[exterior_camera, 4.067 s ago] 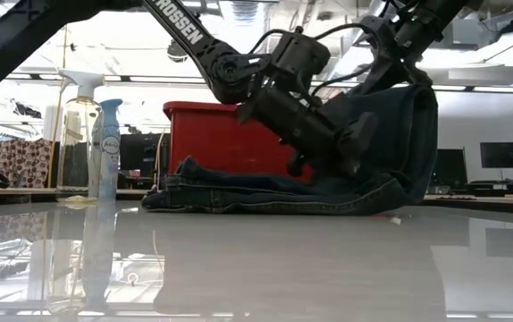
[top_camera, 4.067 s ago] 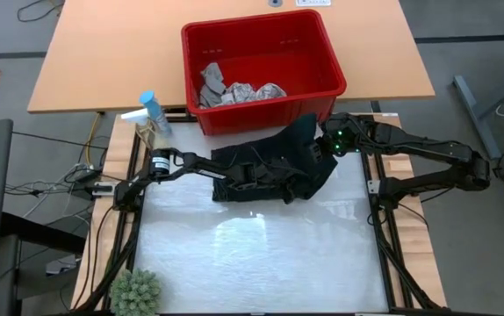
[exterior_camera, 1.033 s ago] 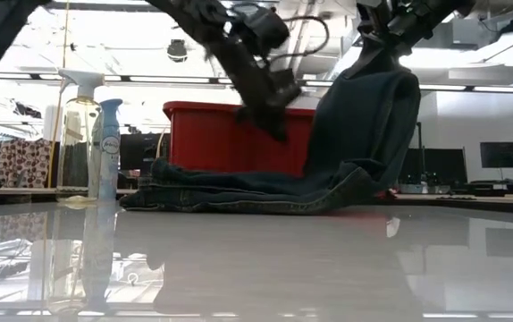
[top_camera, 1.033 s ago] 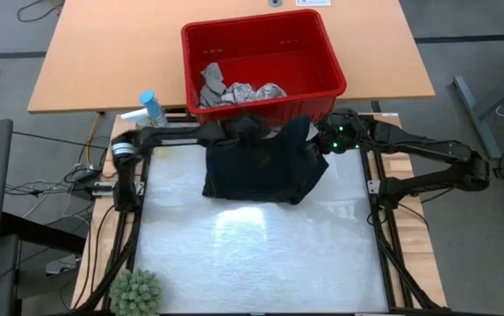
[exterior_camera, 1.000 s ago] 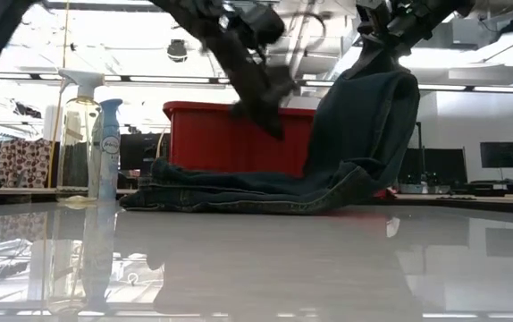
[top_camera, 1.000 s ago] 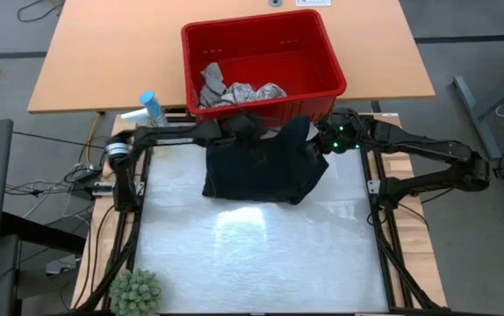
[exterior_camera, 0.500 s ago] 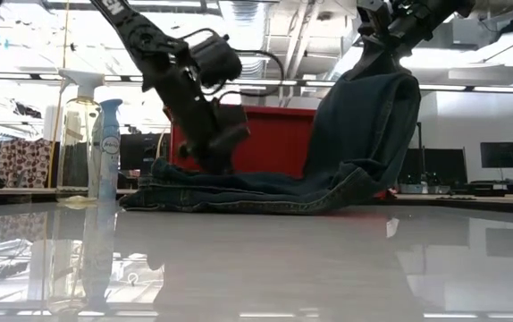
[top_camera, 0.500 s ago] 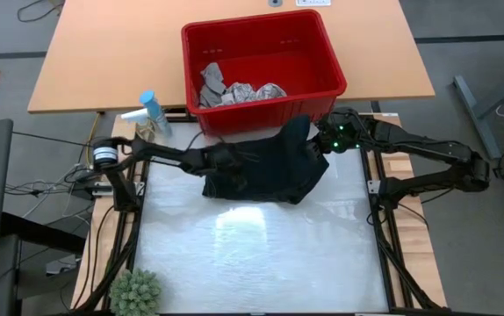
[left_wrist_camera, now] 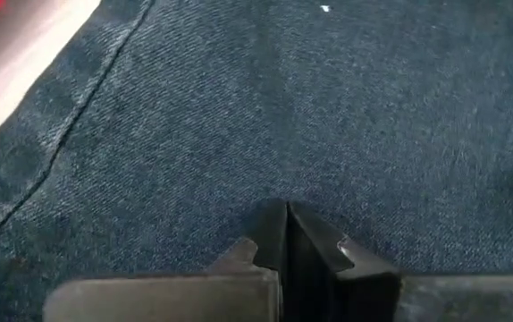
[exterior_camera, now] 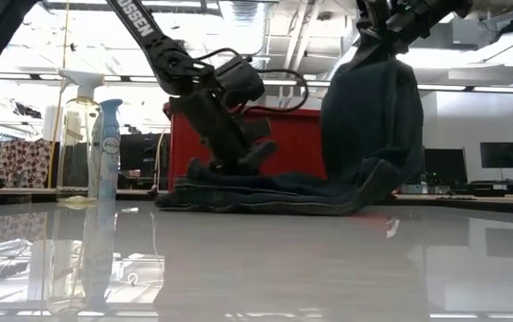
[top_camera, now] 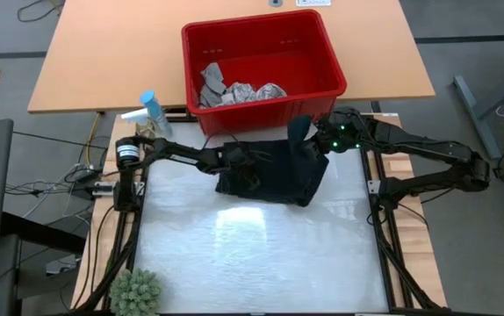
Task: Fold Laundry from Bin
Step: Fold the blue jeans
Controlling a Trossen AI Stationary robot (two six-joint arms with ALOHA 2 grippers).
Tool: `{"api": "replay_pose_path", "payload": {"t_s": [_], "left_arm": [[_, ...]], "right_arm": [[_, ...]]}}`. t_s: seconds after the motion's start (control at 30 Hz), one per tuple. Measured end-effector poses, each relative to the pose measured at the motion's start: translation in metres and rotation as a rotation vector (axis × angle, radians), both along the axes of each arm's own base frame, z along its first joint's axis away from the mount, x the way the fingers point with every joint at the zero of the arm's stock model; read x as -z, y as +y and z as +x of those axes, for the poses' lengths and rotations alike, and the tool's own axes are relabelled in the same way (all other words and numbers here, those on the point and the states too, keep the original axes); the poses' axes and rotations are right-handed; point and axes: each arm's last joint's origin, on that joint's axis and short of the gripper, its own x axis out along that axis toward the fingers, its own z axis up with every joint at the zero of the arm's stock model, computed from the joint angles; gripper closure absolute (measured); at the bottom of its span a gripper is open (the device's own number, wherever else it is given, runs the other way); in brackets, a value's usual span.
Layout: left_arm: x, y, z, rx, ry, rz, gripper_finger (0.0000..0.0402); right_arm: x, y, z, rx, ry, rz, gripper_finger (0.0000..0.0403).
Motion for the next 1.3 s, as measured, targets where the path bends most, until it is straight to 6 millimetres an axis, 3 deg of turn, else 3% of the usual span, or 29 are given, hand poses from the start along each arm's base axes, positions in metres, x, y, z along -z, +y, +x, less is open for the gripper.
{"api": "replay_pose_path", "payload": {"t_s": [0.47,0.7,0.77,0.87,0.97,1.13,1.3], "left_arm": [[-0.002,0.012,0.063,0.072,-0.113,-0.041,0.0401],[-0.046,0.025,0.076,0.094,-0.158,0.001,0.0402],[-0.064,0.031,0.079,0.101,-0.223,0.041,0.0401],[-0.077,0.040,0.084,0.139,-0.347,0.091,0.0401],[-0.066,0.047,0.089,0.176,-0.394,0.087,0.0402],[-0.035,0.053,0.087,0.210,-0.314,0.002,0.0401],[-0.050,0.063,0.079,0.172,-0.322,-0.007,0.0401]], "right_arm": [[-0.007,0.008,0.007,-0.085,-0.083,0.000,0.0366],[-0.005,0.008,0.006,-0.071,-0.061,-0.012,0.0366],[-0.006,0.008,0.006,-0.072,-0.067,-0.015,0.0366],[-0.006,0.009,0.006,-0.076,-0.068,-0.015,0.0366],[-0.006,0.009,0.005,-0.075,-0.064,-0.014,0.0366],[-0.005,0.009,0.005,-0.069,-0.056,-0.013,0.0366],[-0.002,0.005,0.002,-0.048,-0.024,-0.002,0.0366]]}}
